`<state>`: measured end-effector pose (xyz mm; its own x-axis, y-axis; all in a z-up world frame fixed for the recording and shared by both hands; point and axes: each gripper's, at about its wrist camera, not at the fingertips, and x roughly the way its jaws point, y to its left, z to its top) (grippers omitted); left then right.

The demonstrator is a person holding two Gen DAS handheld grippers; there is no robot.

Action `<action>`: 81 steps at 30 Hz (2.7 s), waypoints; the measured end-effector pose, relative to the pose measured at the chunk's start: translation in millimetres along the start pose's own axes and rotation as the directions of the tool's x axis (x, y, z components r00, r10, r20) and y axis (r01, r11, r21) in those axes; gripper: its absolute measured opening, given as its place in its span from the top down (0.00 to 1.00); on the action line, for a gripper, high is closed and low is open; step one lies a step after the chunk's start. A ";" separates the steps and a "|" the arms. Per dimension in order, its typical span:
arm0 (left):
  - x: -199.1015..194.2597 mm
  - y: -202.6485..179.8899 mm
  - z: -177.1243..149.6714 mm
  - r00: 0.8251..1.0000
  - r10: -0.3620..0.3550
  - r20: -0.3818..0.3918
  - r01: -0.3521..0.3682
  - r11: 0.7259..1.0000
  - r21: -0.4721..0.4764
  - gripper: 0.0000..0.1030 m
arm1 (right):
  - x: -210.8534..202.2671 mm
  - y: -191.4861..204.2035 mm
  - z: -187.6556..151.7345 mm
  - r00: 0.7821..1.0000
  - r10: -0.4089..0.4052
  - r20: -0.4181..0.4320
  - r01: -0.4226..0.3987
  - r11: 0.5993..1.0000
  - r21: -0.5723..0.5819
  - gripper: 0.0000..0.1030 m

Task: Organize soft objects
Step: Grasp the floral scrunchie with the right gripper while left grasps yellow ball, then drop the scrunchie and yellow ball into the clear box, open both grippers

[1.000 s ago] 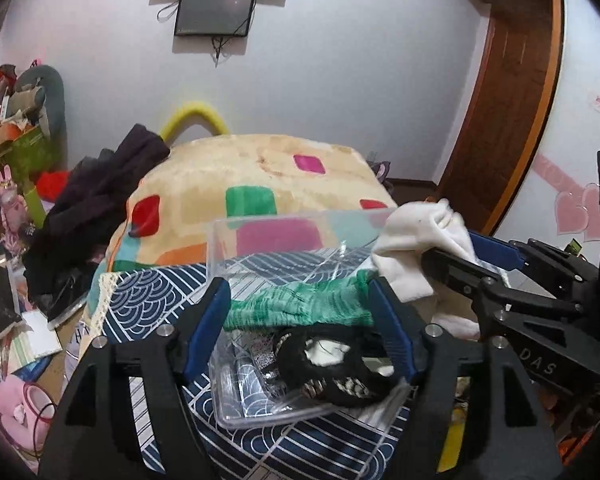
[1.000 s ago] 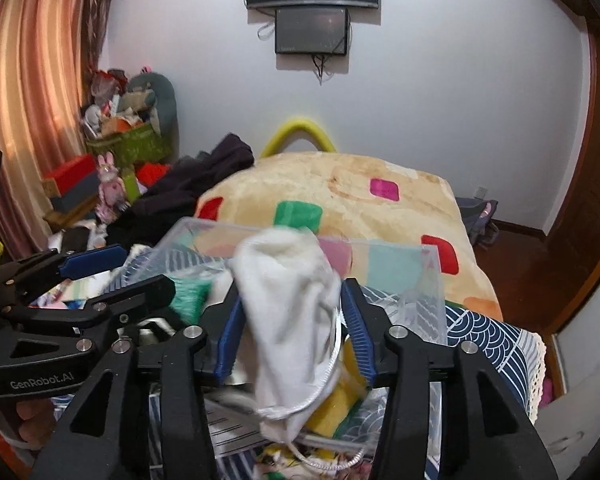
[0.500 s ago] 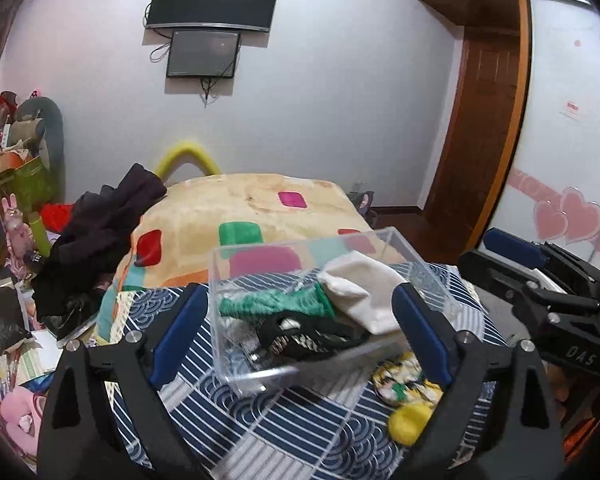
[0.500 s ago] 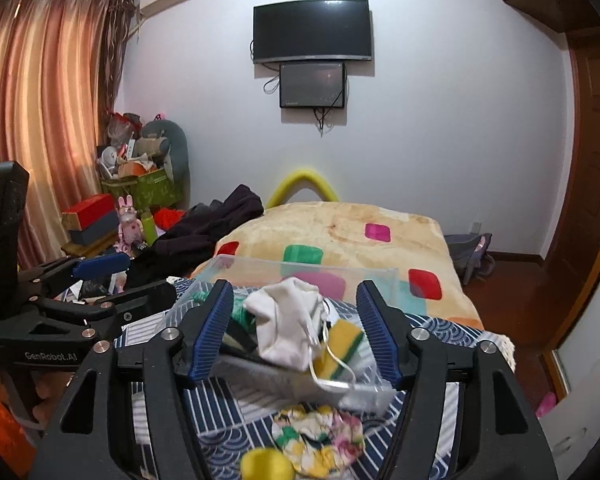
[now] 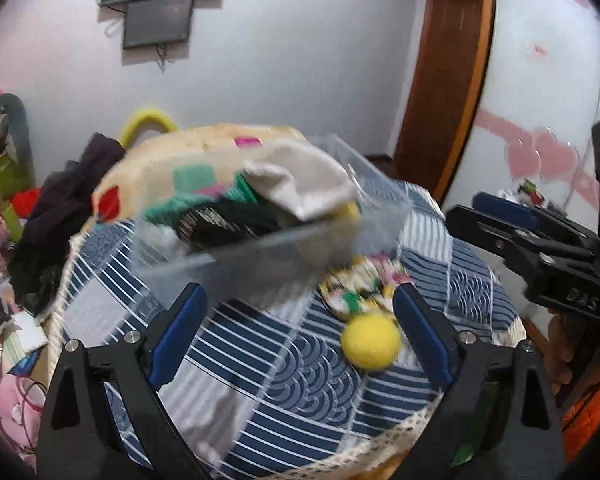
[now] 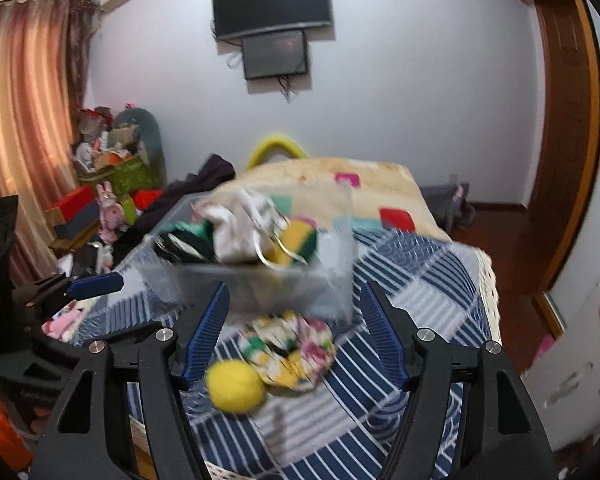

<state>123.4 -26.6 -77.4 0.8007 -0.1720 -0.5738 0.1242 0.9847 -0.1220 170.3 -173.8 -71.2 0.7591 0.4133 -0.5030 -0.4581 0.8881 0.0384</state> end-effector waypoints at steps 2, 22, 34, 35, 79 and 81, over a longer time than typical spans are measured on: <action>7.6 -6.5 -7.6 0.999 -0.019 -0.032 0.019 1.000 0.009 0.08 | 1.6 -2.7 -6.6 1.000 0.001 -0.019 0.000 1.000 0.011 0.37; 69.6 -36.0 -42.3 0.954 -0.215 -0.209 0.218 0.976 -0.007 0.61 | 31.7 -9.2 -38.8 0.986 0.007 -0.169 0.000 0.999 0.039 0.37; 39.7 5.1 -40.9 0.977 -0.149 -0.149 0.140 0.988 -0.073 0.63 | 55.0 0.9 -40.8 0.969 0.041 -0.242 -0.033 0.999 0.033 0.31; 36.8 11.7 -39.7 0.981 -0.134 -0.142 0.124 0.989 -0.082 0.63 | 58.4 3.3 -41.6 0.966 0.046 -0.253 -0.040 0.999 0.028 0.30; 34.9 76.8 30.2 0.991 0.135 0.017 -0.132 0.984 -0.117 0.62 | 72.8 1.4 22.5 0.990 -0.062 -0.127 0.059 0.998 -0.027 0.78; 42.9 76.0 28.7 0.990 0.140 0.004 -0.139 0.985 -0.103 0.60 | 66.7 0.2 20.8 0.990 -0.074 -0.118 0.071 0.997 -0.025 0.67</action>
<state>183.9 41.6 -88.1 0.8125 -0.0325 -0.5820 -0.0492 0.9911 -0.1240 230.5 -141.9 -86.8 0.7308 0.3199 -0.6030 -0.4139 0.9101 -0.0188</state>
